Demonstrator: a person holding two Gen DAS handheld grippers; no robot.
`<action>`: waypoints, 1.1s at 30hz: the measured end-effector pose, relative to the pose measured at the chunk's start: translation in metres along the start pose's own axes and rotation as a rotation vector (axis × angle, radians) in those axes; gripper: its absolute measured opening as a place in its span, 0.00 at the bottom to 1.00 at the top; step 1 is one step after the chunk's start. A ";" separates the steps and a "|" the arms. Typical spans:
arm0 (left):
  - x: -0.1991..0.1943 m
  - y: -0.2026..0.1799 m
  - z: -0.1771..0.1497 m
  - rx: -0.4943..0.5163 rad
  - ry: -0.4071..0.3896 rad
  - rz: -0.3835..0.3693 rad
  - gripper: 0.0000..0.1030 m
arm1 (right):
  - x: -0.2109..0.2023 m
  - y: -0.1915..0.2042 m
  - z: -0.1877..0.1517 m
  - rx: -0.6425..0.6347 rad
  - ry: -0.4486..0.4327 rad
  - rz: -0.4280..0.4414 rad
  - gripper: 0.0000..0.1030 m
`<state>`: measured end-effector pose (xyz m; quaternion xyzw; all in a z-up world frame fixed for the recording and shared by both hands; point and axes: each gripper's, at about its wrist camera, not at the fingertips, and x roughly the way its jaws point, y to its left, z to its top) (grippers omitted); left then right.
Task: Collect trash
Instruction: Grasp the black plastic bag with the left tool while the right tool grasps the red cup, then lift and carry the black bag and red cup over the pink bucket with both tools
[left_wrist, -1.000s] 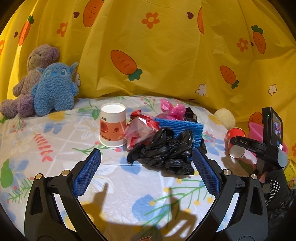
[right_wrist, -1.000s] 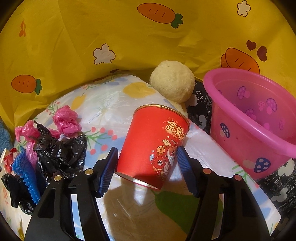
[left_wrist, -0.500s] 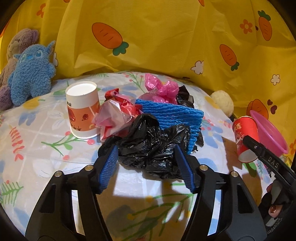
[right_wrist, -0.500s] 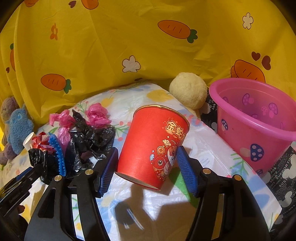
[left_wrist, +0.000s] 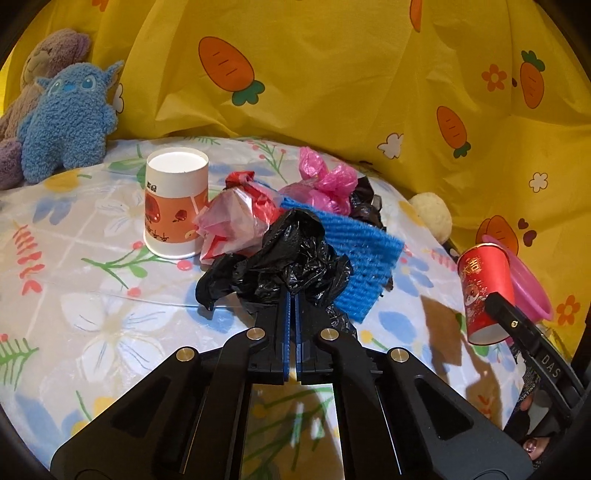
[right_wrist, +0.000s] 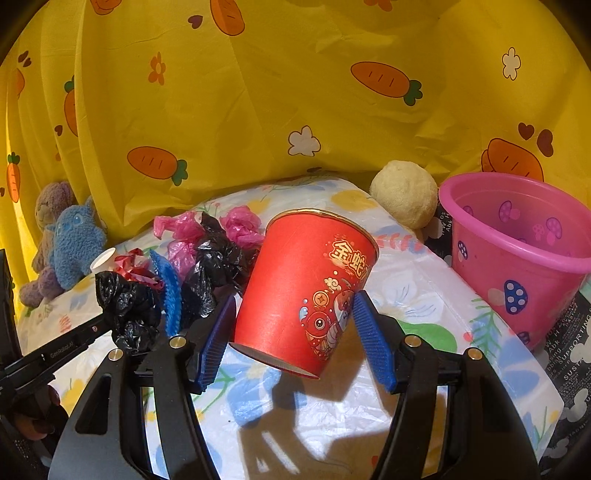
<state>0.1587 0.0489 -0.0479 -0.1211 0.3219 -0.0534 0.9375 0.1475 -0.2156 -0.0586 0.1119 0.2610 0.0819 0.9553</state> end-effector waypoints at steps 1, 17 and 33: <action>-0.009 0.000 0.000 -0.003 -0.021 -0.009 0.01 | -0.002 0.000 0.000 -0.003 -0.004 0.006 0.62; -0.106 -0.003 0.011 0.012 -0.229 -0.060 0.01 | -0.035 0.014 -0.002 -0.029 -0.066 0.072 0.62; -0.096 -0.053 0.021 0.096 -0.212 -0.149 0.01 | -0.058 -0.004 0.008 -0.011 -0.115 0.092 0.62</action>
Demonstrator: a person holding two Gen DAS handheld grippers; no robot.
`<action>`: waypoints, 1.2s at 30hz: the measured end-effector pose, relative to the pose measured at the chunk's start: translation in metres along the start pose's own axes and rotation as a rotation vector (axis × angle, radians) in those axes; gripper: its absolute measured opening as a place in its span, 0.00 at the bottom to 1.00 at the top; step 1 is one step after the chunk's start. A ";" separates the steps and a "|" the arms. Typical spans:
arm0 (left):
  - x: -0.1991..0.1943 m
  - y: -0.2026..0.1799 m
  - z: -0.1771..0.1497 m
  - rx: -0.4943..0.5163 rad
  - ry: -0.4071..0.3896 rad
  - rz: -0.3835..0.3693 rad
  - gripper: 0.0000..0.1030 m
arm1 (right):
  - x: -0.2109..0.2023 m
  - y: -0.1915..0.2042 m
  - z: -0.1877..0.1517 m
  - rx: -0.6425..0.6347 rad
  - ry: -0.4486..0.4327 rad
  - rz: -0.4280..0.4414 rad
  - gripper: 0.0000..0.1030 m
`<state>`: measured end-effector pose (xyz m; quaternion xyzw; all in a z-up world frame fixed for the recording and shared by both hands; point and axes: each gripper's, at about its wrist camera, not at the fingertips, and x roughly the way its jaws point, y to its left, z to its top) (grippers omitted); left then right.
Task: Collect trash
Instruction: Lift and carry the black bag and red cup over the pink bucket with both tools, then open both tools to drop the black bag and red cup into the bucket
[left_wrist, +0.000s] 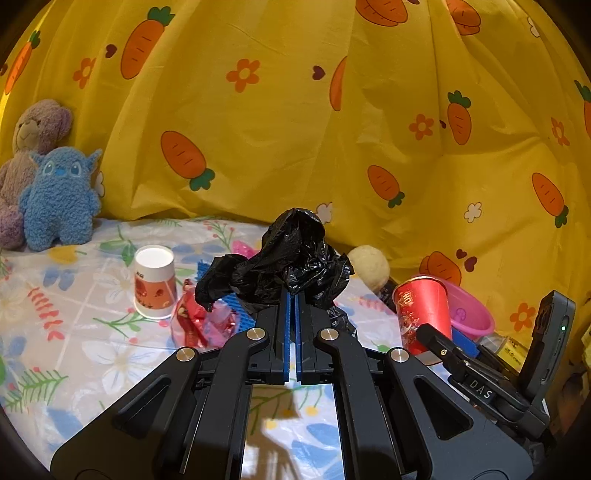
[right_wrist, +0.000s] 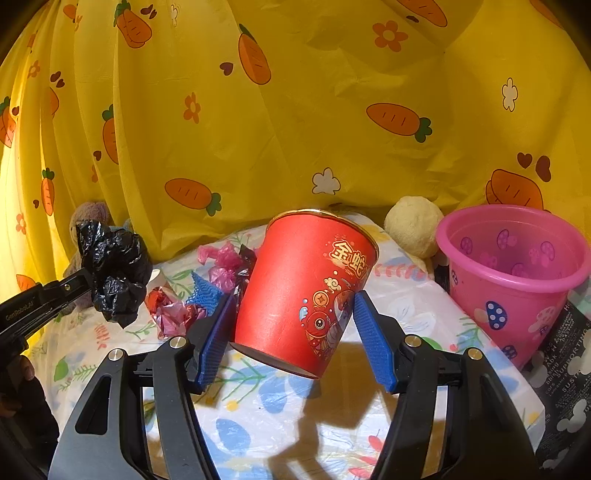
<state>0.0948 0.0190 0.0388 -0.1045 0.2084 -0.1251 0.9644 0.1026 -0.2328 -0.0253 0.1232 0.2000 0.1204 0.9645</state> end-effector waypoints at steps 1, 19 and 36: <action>0.003 -0.008 0.003 0.010 0.001 -0.019 0.01 | -0.002 -0.003 0.003 0.001 -0.007 -0.007 0.62; 0.148 -0.194 0.017 0.210 0.124 -0.408 0.01 | -0.054 -0.137 0.072 0.097 -0.226 -0.376 0.62; 0.229 -0.261 -0.016 0.258 0.242 -0.528 0.01 | -0.044 -0.180 0.078 0.145 -0.216 -0.450 0.62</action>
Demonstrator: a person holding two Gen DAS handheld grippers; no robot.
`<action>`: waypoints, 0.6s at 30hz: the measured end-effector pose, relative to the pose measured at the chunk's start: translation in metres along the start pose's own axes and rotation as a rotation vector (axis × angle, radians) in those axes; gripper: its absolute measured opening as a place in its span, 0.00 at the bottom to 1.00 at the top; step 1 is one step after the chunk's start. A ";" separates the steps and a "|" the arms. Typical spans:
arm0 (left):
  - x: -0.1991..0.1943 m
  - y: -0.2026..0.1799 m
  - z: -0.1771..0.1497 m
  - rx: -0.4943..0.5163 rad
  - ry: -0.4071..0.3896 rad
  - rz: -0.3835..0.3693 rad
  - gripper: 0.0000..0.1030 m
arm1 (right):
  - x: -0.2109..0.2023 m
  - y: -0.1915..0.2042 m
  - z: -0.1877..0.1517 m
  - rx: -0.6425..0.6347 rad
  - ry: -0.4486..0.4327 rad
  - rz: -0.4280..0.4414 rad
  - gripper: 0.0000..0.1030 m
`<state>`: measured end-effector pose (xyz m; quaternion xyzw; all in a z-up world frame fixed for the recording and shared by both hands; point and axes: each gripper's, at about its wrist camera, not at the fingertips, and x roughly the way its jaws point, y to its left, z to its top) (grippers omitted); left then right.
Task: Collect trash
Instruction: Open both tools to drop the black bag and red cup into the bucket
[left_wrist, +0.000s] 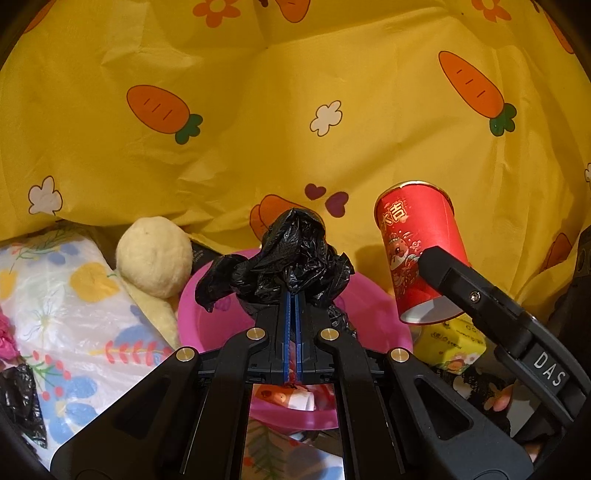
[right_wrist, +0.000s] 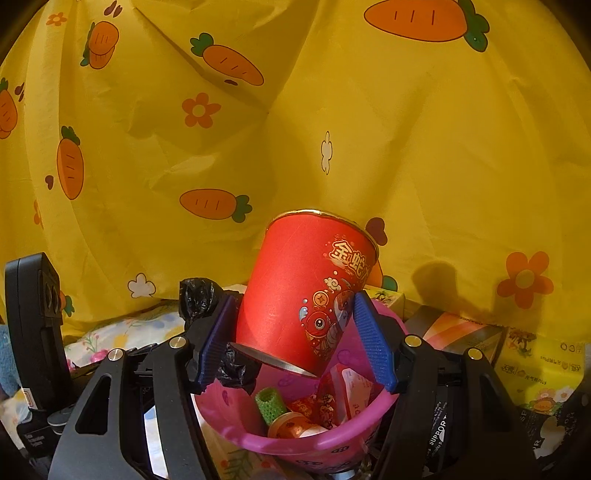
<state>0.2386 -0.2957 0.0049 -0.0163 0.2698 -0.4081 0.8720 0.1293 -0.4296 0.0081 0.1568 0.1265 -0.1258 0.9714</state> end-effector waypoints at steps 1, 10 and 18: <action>0.003 0.000 -0.001 0.002 0.003 -0.001 0.01 | 0.002 -0.001 0.000 -0.003 0.000 -0.002 0.62; 0.021 0.002 -0.011 0.029 0.049 -0.036 0.24 | 0.017 -0.008 -0.003 0.021 0.024 0.012 0.63; -0.017 0.039 -0.013 -0.072 -0.047 0.140 0.86 | 0.029 -0.009 -0.005 0.026 0.043 0.023 0.63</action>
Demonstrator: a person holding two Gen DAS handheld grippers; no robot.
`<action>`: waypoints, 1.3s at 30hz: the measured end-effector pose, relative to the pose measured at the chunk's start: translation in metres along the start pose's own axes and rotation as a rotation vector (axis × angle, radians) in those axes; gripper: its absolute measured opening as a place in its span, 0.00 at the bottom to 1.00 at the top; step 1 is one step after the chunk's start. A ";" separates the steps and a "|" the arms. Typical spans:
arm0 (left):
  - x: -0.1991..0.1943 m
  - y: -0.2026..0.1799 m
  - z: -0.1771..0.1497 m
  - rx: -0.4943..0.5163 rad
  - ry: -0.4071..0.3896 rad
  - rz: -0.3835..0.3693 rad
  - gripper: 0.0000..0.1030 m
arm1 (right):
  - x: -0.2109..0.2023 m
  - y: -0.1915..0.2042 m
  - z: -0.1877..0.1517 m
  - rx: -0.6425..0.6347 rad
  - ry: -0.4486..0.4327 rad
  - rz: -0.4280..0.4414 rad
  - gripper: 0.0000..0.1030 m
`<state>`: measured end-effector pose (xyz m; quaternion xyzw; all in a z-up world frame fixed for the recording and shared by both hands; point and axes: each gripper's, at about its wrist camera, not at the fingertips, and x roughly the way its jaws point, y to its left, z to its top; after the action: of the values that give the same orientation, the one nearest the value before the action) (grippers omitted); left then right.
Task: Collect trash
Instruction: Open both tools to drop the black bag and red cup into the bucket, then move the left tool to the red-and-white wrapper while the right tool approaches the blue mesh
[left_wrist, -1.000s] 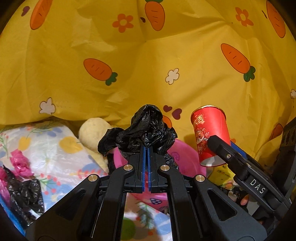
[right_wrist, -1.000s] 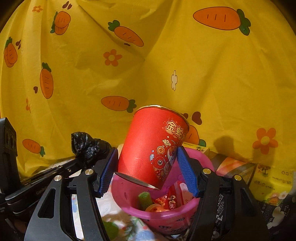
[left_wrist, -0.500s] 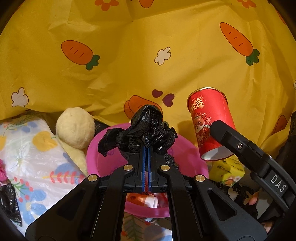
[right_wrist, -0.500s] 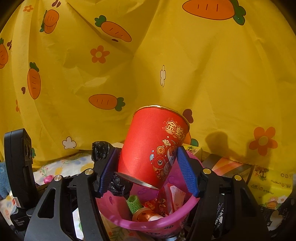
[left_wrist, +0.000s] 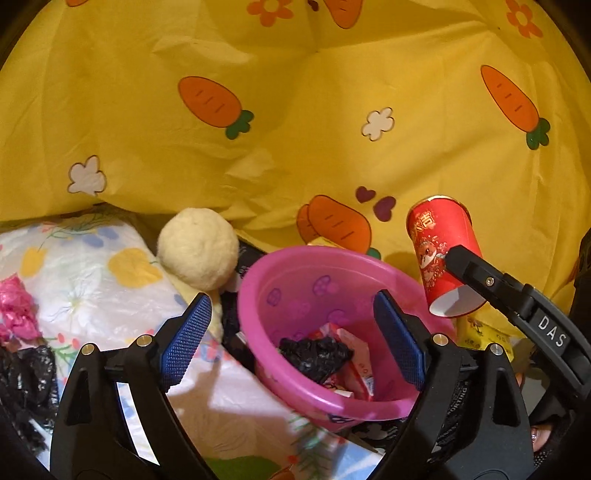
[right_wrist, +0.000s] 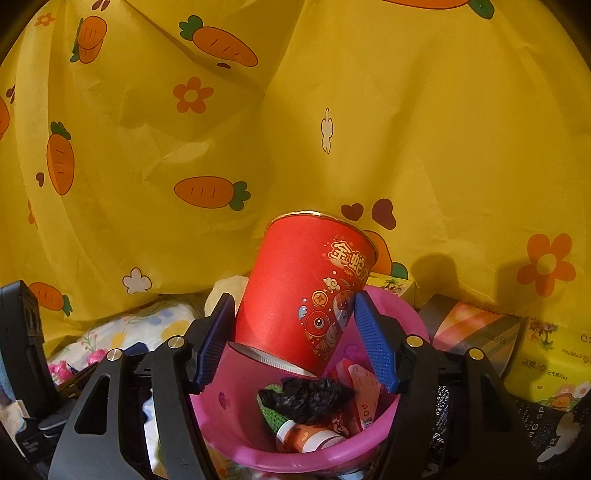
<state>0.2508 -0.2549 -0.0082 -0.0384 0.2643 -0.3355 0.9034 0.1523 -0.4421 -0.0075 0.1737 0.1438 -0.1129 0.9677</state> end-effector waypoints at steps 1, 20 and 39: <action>-0.008 0.004 0.001 -0.005 -0.015 0.034 0.88 | 0.002 0.000 -0.001 -0.001 0.000 -0.003 0.64; -0.162 0.074 -0.033 -0.067 -0.171 0.421 0.94 | -0.049 0.059 -0.019 -0.070 -0.053 0.020 0.82; -0.252 0.185 -0.093 -0.243 -0.139 0.694 0.94 | -0.048 0.205 -0.102 -0.242 0.135 0.325 0.82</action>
<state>0.1525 0.0553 -0.0195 -0.0764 0.2373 0.0278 0.9680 0.1384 -0.2089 -0.0217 0.0842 0.1908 0.0748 0.9751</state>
